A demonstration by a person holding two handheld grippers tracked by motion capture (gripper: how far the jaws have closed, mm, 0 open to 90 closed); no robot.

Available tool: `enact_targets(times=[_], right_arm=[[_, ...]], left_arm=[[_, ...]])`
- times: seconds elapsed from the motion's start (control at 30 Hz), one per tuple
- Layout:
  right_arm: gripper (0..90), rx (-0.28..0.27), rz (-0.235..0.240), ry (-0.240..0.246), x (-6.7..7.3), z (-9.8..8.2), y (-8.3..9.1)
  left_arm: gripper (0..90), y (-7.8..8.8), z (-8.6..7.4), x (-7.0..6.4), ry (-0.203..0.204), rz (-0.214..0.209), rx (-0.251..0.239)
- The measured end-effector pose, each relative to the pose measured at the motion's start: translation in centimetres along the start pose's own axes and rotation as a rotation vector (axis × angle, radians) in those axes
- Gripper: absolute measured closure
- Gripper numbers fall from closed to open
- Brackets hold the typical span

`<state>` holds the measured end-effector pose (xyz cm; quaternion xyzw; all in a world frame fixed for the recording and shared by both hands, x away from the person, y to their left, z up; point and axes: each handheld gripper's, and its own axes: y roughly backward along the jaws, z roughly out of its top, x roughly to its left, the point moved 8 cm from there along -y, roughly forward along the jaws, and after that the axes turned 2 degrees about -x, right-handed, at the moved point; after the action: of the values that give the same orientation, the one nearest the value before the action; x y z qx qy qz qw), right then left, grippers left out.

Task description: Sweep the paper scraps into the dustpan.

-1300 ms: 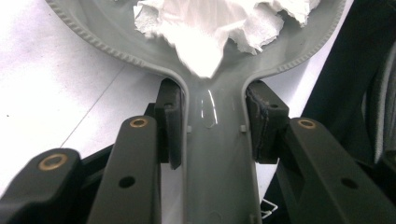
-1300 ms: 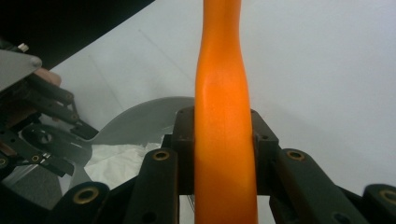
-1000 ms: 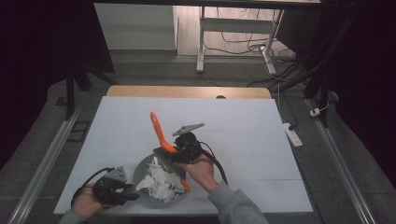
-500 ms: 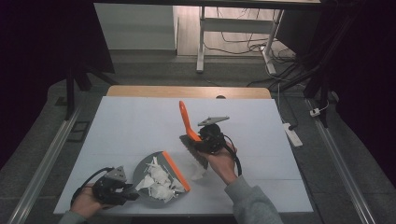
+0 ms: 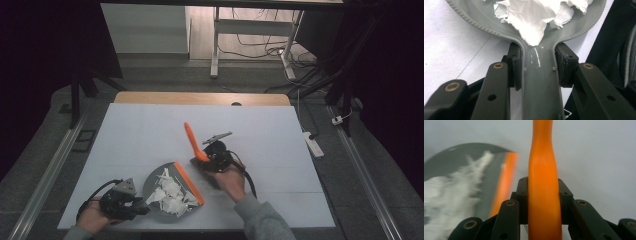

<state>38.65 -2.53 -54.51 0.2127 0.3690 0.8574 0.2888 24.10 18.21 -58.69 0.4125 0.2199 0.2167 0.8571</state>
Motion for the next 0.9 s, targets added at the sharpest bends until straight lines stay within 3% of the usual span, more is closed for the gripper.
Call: enact_targets(times=[0.07, 0.17, 0.23, 0.3, 0.37, 0.47, 0.57, 0.7, 0.8, 0.9], right_arm=[[70.1, 0.004, 0.036, 0.025, 1.9, 0.4, -1.1], [70.1, -0.009, 0.117, 0.025, 4.7, 1.4, -2.2], [70.1, -0.035, 0.174, 0.024, 6.1, 2.2, -2.1], [70.1, -0.075, 0.185, 0.033, 6.7, 3.0, -1.2], [70.1, -0.118, 0.159, 0.052, 6.2, 3.6, 0.1], [70.1, -0.168, 0.129, 0.035, 4.5, 4.0, 2.1], [70.1, -0.153, 0.060, 0.027, 2.2, 3.2, 3.4], [70.1, -0.073, -0.027, -0.008, -0.7, 0.5, 2.8], [70.1, -0.032, -0.030, -0.026, -1.1, -1.1, 1.6], [70.1, -0.031, 0.011, -0.024, 0.2, -1.3, 0.8]], left_arm=[[61.4, 0.0, 0.1, -0.1, 0.000, -0.001, 0.001], [61.4, -0.1, 0.1, -0.1, 0.002, -0.001, -0.001], [61.4, -0.1, 0.0, -0.1, 0.002, -0.003, -0.002], [61.4, -0.1, 0.0, -0.1, -0.003, -0.004, -0.001], [61.4, -0.1, -0.1, -0.1, -0.004, -0.005, 0.000], [61.4, 0.0, 0.0, -0.2, -0.005, -0.004, 0.001], [61.4, -0.1, 0.0, -0.2, -0.006, -0.003, 0.005], [61.4, -0.1, 0.0, -0.2, -0.001, -0.002, 0.003], [61.4, -0.1, 0.0, -0.2, -0.001, -0.002, 0.003], [61.4, -0.1, 0.0, -0.2, 0.000, -0.002, 0.002]])
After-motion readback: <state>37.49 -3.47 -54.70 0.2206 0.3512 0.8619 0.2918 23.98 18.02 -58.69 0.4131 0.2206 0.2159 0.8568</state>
